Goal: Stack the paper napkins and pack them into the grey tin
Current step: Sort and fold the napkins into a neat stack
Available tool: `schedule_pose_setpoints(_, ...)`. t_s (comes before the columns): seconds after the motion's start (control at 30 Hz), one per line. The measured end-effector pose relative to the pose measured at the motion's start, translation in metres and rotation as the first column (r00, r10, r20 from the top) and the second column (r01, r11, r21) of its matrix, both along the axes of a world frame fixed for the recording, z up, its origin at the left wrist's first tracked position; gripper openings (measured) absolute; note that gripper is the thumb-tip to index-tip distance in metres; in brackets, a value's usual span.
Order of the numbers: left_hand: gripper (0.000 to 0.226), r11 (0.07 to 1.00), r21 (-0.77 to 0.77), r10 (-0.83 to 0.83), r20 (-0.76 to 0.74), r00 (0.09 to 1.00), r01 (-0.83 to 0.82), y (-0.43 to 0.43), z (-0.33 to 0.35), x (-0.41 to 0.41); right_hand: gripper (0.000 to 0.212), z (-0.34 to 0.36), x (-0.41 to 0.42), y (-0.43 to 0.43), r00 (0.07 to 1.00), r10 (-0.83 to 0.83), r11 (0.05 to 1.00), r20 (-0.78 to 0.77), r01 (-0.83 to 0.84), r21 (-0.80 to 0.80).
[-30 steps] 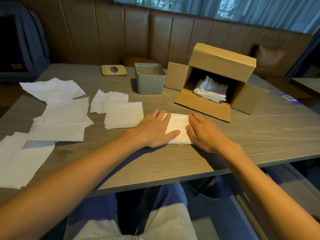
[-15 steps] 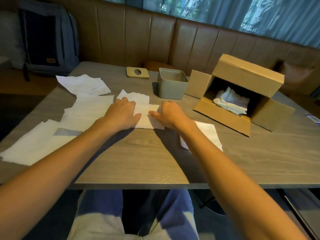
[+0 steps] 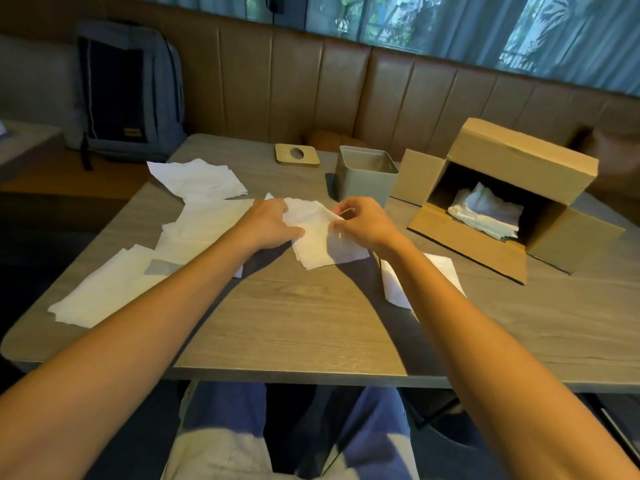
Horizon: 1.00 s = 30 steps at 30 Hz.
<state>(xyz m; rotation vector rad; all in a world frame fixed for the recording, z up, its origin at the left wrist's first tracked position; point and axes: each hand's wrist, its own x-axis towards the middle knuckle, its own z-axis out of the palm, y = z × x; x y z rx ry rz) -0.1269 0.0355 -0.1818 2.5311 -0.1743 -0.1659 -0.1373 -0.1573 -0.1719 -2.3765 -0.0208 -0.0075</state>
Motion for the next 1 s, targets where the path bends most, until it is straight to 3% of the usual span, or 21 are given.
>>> schedule_pose_setpoints(0.13,0.025,0.978,-0.197,-0.077,-0.007,0.997,0.074,-0.012,0.003,0.003,0.028,0.010,-0.014,-0.017,0.999,-0.024,0.976,0.041,0.015,0.218)
schedule_pose_setpoints(0.3,0.034,0.799,-0.601,-0.119,-0.099,0.988,0.036,-0.047,0.026,-0.004,0.057,0.033,-0.035,-0.056,0.995,-0.085,0.966,0.045,0.071,0.249)
schedule_pose_setpoints(0.4,0.029,0.705,-0.709,-0.142,-0.134,0.981,0.005,-0.077,0.036,-0.013,0.055,0.043,-0.052,-0.085,0.991,-0.117,0.959,0.057,0.098,0.266)
schedule_pose_setpoints(0.57,0.030,0.772,-0.625,-0.215,-0.090,0.972,0.113,-0.123,0.030,-0.028,0.023,0.040,-0.078,-0.122,0.952,-0.256,0.936,0.170,0.200,0.288)
schedule_pose_setpoints(0.7,0.039,0.800,-0.574,-0.264,-0.078,0.961,0.174,-0.142,0.018,-0.033,0.015,0.025,-0.092,-0.145,0.947,-0.283,0.926,0.155,0.227,0.303)
schedule_pose_setpoints(0.83,0.020,0.754,-0.622,-0.316,-0.064,0.947,0.209,-0.147,0.013,-0.039,0.007,0.014,-0.098,-0.153,0.944,-0.293,0.919,0.152,0.234,0.318)
schedule_pose_setpoints(1.0,0.039,0.746,-0.618,-0.347,-0.043,0.937,0.248,-0.145,0.008,-0.037,0.012,0.007,-0.095,-0.152,0.939,-0.304,0.906,0.163,0.232,0.354)
